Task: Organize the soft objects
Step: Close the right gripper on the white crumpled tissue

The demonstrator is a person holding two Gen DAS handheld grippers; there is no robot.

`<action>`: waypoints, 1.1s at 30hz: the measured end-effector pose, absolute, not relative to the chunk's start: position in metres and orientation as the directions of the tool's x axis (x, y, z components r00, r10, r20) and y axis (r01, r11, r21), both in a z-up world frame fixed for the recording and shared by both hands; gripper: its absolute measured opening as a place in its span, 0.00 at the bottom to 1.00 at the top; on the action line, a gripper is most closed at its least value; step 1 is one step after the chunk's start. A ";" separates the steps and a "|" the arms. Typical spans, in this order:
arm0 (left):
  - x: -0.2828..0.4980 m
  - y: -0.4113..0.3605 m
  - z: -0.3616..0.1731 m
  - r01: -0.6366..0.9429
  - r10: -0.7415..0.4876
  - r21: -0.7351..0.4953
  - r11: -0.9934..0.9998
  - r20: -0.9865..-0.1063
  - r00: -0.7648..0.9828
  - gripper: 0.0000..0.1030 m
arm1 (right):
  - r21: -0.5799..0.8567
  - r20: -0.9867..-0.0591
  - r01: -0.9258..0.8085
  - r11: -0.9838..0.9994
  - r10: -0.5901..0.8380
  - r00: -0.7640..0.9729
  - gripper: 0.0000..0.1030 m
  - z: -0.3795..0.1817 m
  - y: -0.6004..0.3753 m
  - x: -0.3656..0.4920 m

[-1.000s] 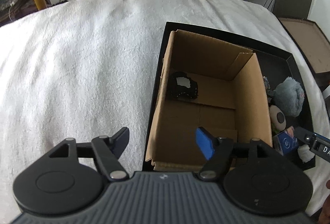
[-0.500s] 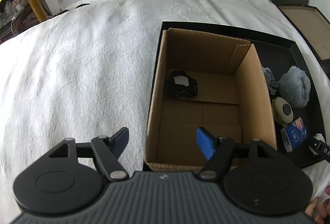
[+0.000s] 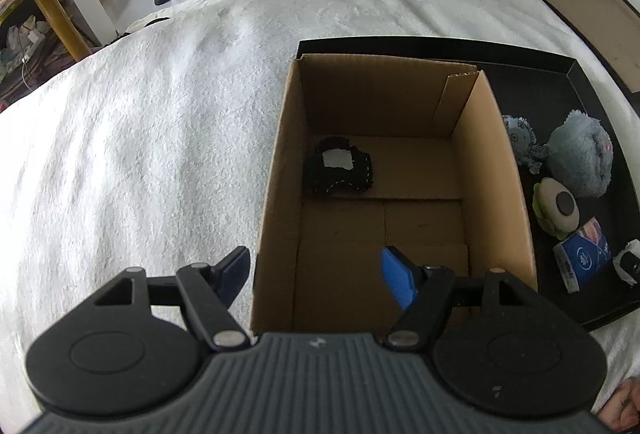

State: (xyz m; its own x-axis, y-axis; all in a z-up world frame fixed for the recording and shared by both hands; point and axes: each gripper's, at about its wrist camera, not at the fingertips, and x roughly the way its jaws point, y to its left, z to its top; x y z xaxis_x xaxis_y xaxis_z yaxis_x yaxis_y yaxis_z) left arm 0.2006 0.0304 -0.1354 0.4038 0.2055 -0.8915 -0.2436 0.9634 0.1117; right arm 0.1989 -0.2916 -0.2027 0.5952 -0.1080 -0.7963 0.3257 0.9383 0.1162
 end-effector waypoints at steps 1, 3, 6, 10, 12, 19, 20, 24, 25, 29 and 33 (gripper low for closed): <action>0.202 0.030 -0.136 -0.244 0.208 0.114 0.963 -0.892 0.401 0.69 | 0.115 -0.796 0.332 0.936 -0.113 0.595 0.51 -0.203 -0.293 0.199; 0.203 0.030 -0.137 -0.246 0.213 0.120 0.962 -0.893 0.397 0.69 | 0.118 -0.801 0.335 0.935 -0.110 0.589 0.51 -0.206 -0.295 0.202; 0.205 0.030 -0.138 -0.252 0.221 0.126 0.960 -0.893 0.393 0.69 | 0.106 -0.808 0.337 0.935 -0.117 0.577 0.52 -0.211 -0.295 0.208; 0.206 0.032 -0.138 -0.256 0.225 0.130 0.958 -0.893 0.390 0.69 | 0.080 -0.810 0.339 0.937 -0.137 0.570 0.52 -0.215 -0.293 0.214; 0.206 0.033 -0.139 -0.258 0.226 0.130 0.957 -0.893 0.389 0.69 | 0.081 -0.812 0.338 0.938 -0.135 0.568 0.50 -0.217 -0.293 0.217; 0.206 0.033 -0.139 -0.254 0.217 0.122 0.959 -0.894 0.392 0.69 | 0.077 -0.793 0.302 0.950 -0.126 0.597 0.44 -0.212 -0.290 0.212; 0.205 0.033 -0.139 -0.254 0.215 0.118 0.960 -0.893 0.395 0.69 | 0.084 -0.792 0.295 0.952 -0.116 0.600 0.44 -0.210 -0.289 0.212; 0.202 0.036 -0.136 -0.260 0.209 0.108 0.960 -0.891 0.403 0.69 | 0.100 -0.788 0.269 0.958 -0.089 0.609 0.44 -0.202 -0.286 0.210; 0.202 0.037 -0.135 -0.262 0.209 0.106 0.959 -0.890 0.405 0.69 | 0.105 -0.787 0.262 0.959 -0.081 0.611 0.44 -0.200 -0.285 0.210; 0.199 0.042 -0.132 -0.268 0.211 0.104 0.958 -0.886 0.413 0.69 | 0.123 -0.774 0.206 0.971 -0.037 0.632 0.44 -0.187 -0.278 0.212; 0.197 0.048 -0.128 -0.281 0.208 0.089 0.956 -0.880 0.427 0.69 | 0.143 -0.759 0.158 0.977 0.006 0.651 0.44 -0.173 -0.271 0.214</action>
